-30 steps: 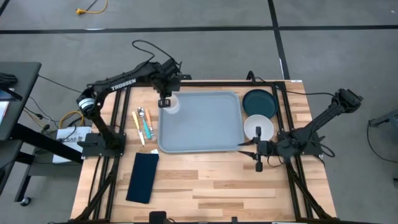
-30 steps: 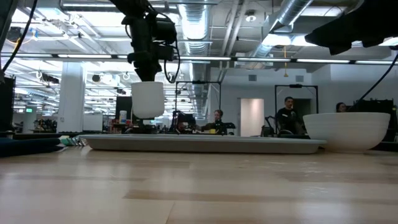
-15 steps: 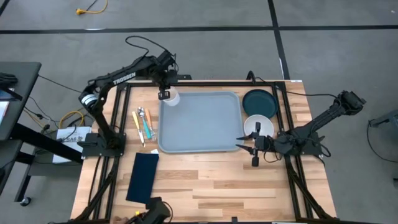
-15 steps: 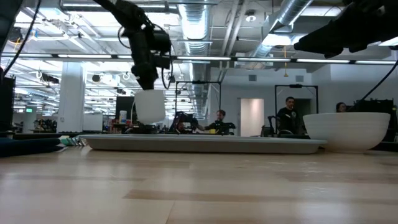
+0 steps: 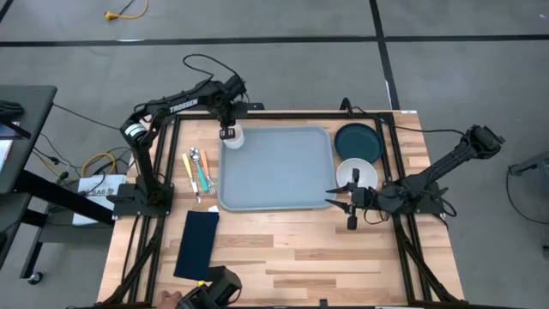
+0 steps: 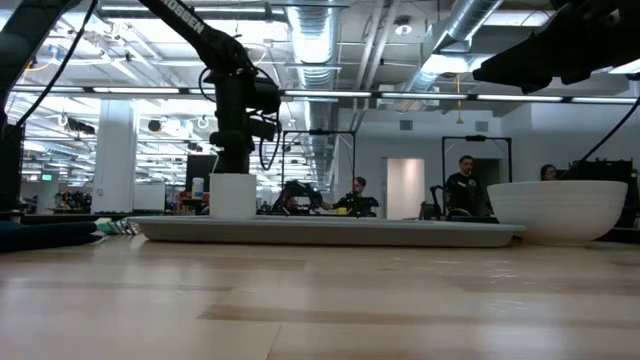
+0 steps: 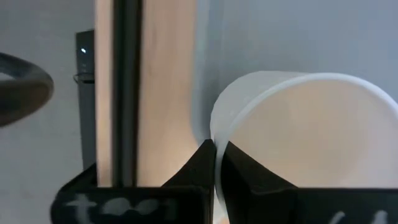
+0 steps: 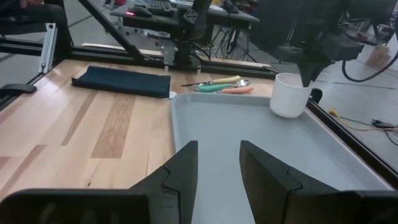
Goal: Set up tray
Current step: Put the white cup on the top left corner of the gray tray
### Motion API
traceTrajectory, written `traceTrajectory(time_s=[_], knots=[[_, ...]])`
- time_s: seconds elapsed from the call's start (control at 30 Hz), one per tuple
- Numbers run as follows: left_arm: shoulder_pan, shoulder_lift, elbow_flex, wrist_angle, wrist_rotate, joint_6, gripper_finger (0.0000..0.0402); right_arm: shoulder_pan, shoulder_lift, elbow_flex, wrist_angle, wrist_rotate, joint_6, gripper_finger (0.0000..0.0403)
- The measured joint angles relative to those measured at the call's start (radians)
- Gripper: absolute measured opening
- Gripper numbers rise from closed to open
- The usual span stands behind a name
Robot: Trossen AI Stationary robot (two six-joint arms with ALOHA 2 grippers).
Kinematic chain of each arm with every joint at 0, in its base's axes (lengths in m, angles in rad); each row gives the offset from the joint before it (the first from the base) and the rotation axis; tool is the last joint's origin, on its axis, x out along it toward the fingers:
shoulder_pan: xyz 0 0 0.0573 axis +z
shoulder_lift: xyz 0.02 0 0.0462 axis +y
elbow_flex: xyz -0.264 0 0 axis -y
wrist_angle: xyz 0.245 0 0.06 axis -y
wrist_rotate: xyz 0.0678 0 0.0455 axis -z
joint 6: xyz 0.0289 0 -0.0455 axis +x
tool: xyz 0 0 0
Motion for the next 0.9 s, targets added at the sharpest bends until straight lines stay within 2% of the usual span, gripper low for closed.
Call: traceTrajectory(time_s=[0.73, 0.9], knots=[[-0.004, 0.000, 0.000, -0.004, -0.009, -0.031, 0.0024, 0.000, 0.008, 0.000, 0.000, 0.000, 0.001, 0.0113], [-0.004, 0.000, 0.000, -0.003, -0.036, -0.045, 0.0024, 0.000, 0.008, 0.000, -0.001, 0.000, 0.001, 0.0113]])
